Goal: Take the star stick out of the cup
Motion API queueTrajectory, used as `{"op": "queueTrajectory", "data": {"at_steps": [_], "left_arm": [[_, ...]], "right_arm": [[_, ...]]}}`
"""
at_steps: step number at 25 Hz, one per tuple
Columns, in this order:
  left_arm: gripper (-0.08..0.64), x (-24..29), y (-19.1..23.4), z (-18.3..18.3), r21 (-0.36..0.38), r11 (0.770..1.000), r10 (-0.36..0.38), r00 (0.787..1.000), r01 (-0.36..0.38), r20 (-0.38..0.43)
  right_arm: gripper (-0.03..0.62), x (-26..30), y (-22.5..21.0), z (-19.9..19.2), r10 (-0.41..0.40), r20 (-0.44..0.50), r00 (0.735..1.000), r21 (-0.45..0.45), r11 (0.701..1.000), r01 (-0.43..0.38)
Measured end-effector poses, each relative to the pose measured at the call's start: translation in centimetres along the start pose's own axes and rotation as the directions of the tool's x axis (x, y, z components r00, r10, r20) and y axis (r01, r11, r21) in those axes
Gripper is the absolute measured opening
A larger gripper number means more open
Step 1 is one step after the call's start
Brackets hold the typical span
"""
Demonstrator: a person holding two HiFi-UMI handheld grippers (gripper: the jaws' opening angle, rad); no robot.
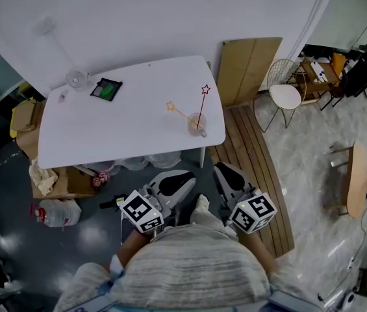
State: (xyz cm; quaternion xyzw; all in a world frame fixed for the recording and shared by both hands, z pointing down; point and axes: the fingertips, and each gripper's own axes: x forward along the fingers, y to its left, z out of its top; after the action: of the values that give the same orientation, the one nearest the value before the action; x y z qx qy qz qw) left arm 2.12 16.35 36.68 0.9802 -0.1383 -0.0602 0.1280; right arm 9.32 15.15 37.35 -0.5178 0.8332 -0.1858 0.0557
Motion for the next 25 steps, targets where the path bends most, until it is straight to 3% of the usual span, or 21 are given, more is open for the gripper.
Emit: {"op": "queueTrajectory", "data": {"at_steps": [15,25], "left_arm": [[0.043,7.2,7.5,1.6,0.013,0.994,0.107,0.994,-0.107,-0.013],[0.043,7.6,10.9,1.1,-0.019,0.987,0.161,0.987,-0.161,-0.022]], "right_arm": [[0.012,6.9,-8.4,3.9,0.094,-0.049,0.994,-0.002,0.996,-0.094],[0.012,9.8,-12.2,3.0,0.064,-0.105,0.992,0.017,0.998,-0.062]]}}
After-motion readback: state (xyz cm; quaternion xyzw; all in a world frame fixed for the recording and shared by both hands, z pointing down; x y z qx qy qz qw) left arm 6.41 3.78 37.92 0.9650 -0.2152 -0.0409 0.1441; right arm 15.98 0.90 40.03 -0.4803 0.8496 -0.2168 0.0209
